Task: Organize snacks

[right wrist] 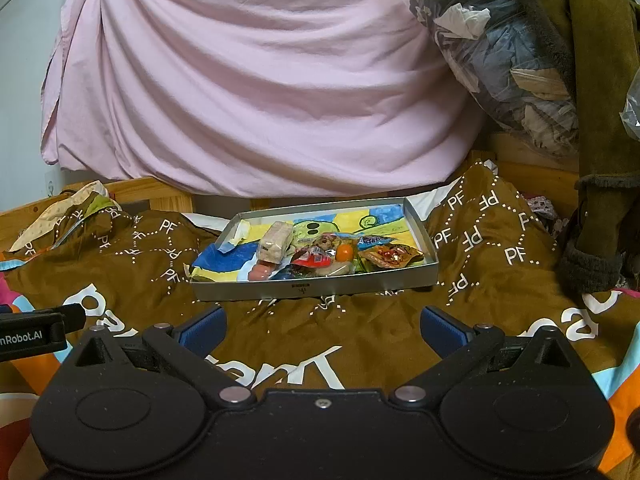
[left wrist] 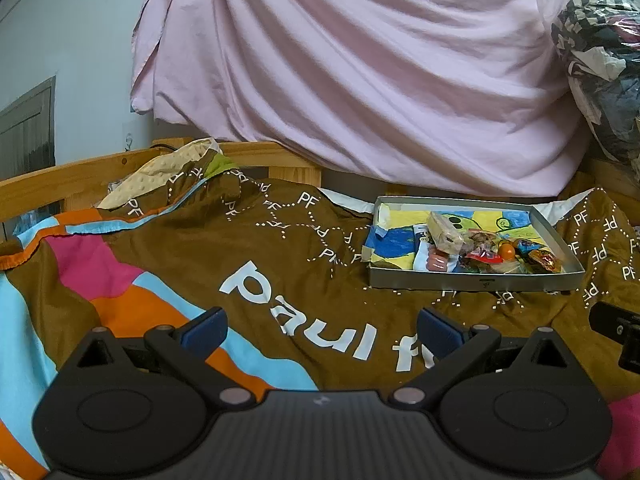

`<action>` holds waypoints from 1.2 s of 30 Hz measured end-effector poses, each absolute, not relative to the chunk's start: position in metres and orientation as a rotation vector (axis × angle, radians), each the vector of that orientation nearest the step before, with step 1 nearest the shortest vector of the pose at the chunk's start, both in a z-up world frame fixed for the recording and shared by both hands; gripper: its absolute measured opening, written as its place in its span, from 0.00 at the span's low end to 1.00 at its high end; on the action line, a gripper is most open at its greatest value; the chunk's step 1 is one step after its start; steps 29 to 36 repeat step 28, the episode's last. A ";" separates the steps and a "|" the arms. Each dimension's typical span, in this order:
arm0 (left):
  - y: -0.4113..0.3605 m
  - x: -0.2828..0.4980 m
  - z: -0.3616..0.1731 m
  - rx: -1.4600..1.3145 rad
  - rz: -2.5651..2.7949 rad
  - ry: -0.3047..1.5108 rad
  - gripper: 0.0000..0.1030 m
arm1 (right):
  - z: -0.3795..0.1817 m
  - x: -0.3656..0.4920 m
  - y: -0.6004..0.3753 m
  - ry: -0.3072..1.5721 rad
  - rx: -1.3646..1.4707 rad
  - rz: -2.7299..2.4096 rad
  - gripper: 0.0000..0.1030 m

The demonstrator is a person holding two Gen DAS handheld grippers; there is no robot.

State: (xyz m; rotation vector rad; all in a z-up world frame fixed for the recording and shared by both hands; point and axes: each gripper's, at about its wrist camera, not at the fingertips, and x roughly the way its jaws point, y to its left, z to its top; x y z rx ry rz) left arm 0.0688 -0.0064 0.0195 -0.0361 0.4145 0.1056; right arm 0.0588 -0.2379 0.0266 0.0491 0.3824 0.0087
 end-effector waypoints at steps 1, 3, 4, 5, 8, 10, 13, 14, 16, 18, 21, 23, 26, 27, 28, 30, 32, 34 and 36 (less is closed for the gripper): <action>-0.007 0.068 0.019 -0.034 0.105 0.414 1.00 | 0.026 0.059 -0.238 0.383 0.049 0.009 0.99; -0.007 0.069 0.020 -0.032 0.104 0.412 1.00 | 0.026 0.059 -0.238 0.383 0.049 0.009 0.99; -0.007 0.068 0.020 -0.032 0.103 0.411 1.00 | 0.026 0.059 -0.238 0.383 0.049 0.009 0.99; -0.007 0.068 0.020 -0.032 0.102 0.410 1.00 | 0.026 0.059 -0.238 0.383 0.049 0.009 0.99; -0.008 0.068 0.019 -0.030 0.100 0.410 1.00 | 0.026 0.059 -0.238 0.383 0.049 0.009 0.99; -0.008 0.067 0.019 -0.030 0.101 0.411 1.00 | 0.026 0.059 -0.238 0.383 0.049 0.009 0.99; -0.007 0.068 0.019 -0.031 0.103 0.413 1.00 | 0.026 0.059 -0.238 0.384 0.049 0.009 0.99; -0.007 0.068 0.019 -0.031 0.103 0.413 1.00 | 0.026 0.059 -0.238 0.383 0.049 0.009 0.99; -0.007 0.068 0.019 -0.033 0.102 0.412 1.00 | 0.026 0.059 -0.238 0.383 0.048 0.009 0.99; -0.007 0.068 0.019 -0.032 0.103 0.413 1.00 | 0.026 0.059 -0.238 0.384 0.048 0.009 0.99; -0.006 0.068 0.018 -0.031 0.102 0.413 1.00 | 0.026 0.059 -0.238 0.384 0.048 0.009 0.99; -0.006 0.068 0.018 -0.031 0.102 0.413 1.00 | 0.026 0.059 -0.238 0.385 0.048 0.009 0.99; -0.006 0.068 0.018 -0.033 0.101 0.417 1.00 | 0.026 0.059 -0.238 0.386 0.048 0.009 0.99; -0.006 0.068 0.017 -0.034 0.101 0.419 1.00 | 0.026 0.059 -0.238 0.386 0.048 0.009 0.99; -0.006 0.069 0.016 -0.034 0.101 0.422 1.00 | 0.026 0.059 -0.237 0.387 0.048 0.010 0.99; -0.006 0.069 0.016 -0.034 0.101 0.422 1.00 | 0.026 0.059 -0.237 0.387 0.048 0.010 0.99; -0.006 0.069 0.016 -0.034 0.101 0.422 1.00 | 0.026 0.059 -0.237 0.387 0.048 0.010 0.99; -0.006 0.069 0.016 -0.034 0.101 0.422 1.00 | 0.026 0.059 -0.237 0.387 0.048 0.010 0.99; -0.006 0.069 0.016 -0.034 0.101 0.422 1.00 | 0.026 0.059 -0.237 0.387 0.048 0.010 0.99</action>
